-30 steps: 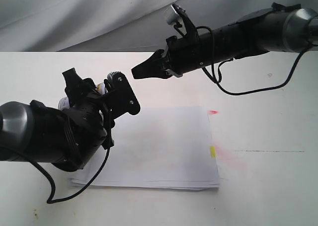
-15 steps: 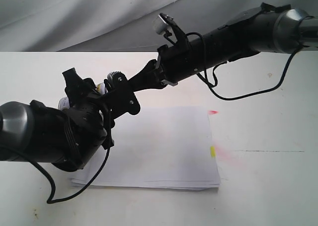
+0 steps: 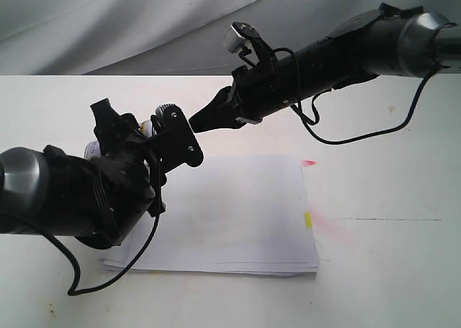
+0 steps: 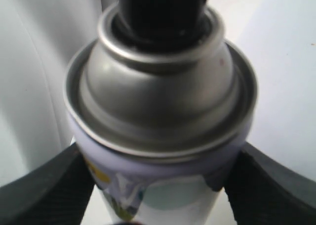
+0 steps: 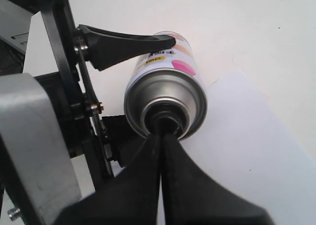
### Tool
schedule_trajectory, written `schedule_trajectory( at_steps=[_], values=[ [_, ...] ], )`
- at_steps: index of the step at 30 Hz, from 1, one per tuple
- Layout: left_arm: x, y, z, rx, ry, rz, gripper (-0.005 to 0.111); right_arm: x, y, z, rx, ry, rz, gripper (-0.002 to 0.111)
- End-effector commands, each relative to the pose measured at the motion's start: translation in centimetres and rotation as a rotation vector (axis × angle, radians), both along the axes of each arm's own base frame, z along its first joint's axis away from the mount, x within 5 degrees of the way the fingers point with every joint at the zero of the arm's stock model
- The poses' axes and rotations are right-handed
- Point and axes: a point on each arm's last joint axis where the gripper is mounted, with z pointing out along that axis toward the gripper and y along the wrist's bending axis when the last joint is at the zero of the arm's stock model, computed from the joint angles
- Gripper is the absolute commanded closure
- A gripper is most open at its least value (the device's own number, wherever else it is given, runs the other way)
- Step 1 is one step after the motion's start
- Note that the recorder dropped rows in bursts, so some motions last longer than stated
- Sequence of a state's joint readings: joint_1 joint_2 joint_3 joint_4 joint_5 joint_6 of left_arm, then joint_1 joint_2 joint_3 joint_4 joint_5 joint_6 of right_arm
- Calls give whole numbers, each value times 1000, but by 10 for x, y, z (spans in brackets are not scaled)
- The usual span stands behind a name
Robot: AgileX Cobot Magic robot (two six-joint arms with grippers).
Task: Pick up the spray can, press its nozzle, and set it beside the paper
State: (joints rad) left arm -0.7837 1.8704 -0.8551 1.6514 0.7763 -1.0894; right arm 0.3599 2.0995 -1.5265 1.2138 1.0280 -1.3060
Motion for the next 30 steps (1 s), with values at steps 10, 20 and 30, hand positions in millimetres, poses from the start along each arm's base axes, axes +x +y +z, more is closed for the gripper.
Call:
schedule_trajectory(
  at_steps=[10, 20, 30],
  values=[
    [2, -2, 9, 13, -53, -2, 107, 2, 5, 1, 3, -16, -30, 108],
    [2, -2, 9, 13, -53, -2, 107, 0, 22, -23, 6, 25, -15, 108],
    [2, -2, 9, 15, -52, -3, 107, 0, 24, -24, 48, 29, -14, 108]
  ],
)
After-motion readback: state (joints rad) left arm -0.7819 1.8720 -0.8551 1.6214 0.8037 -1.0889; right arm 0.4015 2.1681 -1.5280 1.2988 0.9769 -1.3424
